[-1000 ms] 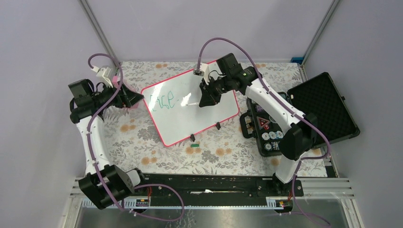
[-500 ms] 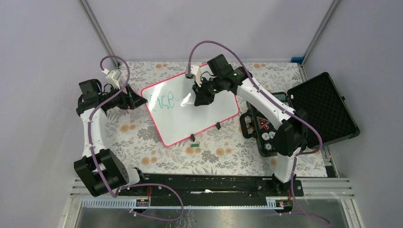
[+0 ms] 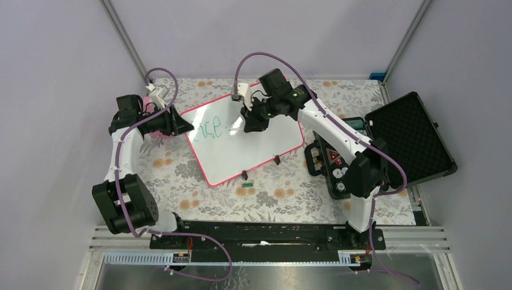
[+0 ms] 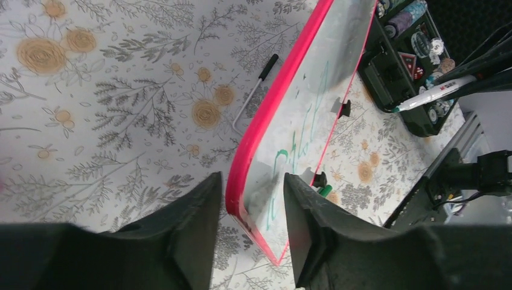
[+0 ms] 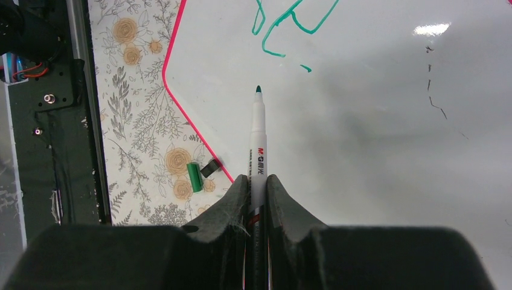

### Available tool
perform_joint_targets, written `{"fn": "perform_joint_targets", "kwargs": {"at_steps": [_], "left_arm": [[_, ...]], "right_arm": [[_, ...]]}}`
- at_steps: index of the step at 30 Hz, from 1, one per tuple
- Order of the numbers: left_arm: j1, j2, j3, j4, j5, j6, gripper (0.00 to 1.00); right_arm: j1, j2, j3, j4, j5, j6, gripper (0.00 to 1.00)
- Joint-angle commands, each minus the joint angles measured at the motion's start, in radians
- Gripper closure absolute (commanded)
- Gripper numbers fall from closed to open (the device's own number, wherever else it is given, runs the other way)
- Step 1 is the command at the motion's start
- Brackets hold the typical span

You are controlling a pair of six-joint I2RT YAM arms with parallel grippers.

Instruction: Write a sentence on the whiteboard

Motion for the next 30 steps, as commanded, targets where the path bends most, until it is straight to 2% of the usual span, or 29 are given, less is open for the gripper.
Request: {"fn": "perform_joint_targets", "kwargs": {"at_steps": [1,12,25,30], "left_arm": [[-0.012,0.02,0.063,0.035,0.008,0.03,0.6],[-0.021,0.028,0.061,0.035,0.015,0.06,0.85],[-0.025,0.005,0.044,0.034,0.017,0.081,1.0],[-0.03,0.0,0.045,0.035,0.006,0.081,1.0]], "right_arm": [[0.011,0.005,0.033,0.016,0.009,-0.034,1.0],[0.01,0.026,0.061,0.018,0.05,-0.073,1.0],[0.032,0.011,0.042,0.057,0.105,-0.112,1.0],[0.062,0.006,0.024,0.077,0.171,-0.118,1.0]]}}
